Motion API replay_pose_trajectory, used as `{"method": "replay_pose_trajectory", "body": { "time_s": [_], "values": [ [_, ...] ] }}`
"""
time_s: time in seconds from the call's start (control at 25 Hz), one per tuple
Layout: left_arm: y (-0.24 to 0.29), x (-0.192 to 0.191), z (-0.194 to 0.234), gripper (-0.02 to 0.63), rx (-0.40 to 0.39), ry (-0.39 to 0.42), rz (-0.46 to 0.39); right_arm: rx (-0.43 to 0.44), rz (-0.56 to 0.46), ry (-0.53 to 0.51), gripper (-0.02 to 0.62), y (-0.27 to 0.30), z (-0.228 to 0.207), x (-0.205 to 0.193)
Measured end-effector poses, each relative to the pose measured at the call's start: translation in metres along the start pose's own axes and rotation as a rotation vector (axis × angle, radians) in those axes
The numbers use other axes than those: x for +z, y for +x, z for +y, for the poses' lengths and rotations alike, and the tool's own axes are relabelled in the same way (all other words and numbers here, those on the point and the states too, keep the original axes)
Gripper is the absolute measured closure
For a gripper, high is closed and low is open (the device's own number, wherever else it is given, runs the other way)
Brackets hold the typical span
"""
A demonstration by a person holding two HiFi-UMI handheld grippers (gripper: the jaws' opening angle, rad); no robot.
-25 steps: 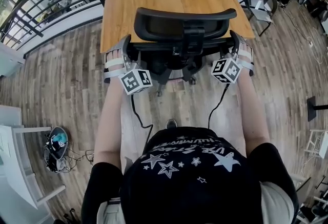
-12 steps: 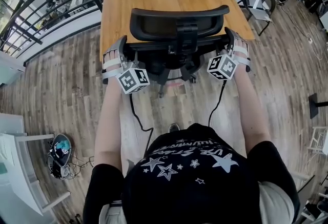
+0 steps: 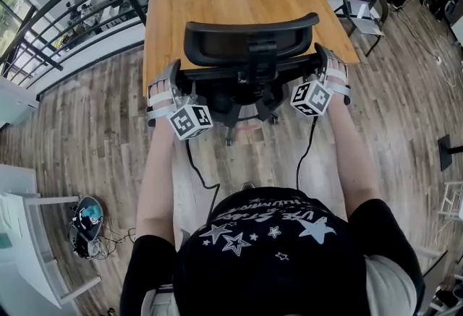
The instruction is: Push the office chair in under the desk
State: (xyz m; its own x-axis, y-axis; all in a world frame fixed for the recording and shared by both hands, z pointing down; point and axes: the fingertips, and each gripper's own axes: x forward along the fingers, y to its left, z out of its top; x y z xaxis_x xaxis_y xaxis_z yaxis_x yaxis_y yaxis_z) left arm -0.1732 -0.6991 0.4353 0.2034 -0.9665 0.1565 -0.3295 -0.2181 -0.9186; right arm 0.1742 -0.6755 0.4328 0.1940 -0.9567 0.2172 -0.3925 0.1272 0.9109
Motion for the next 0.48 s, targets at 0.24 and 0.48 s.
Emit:
{"method": "replay_pose_trajectory", "body": {
  "time_s": [0.24, 0.48],
  "values": [
    [0.0000, -0.0033, -0.0024, 0.354, -0.025, -0.036, 0.063, 0.038, 0.014, -0.002, 0.319, -0.0027, 0.0034, -0.0011],
    [0.0000, -0.0074, -0.0037, 0.354, -0.094, -0.076, 0.118, 0.108, 0.044, 0.030, 0.313, -0.0094, 0.0031, 0.0019]
  ]
}}
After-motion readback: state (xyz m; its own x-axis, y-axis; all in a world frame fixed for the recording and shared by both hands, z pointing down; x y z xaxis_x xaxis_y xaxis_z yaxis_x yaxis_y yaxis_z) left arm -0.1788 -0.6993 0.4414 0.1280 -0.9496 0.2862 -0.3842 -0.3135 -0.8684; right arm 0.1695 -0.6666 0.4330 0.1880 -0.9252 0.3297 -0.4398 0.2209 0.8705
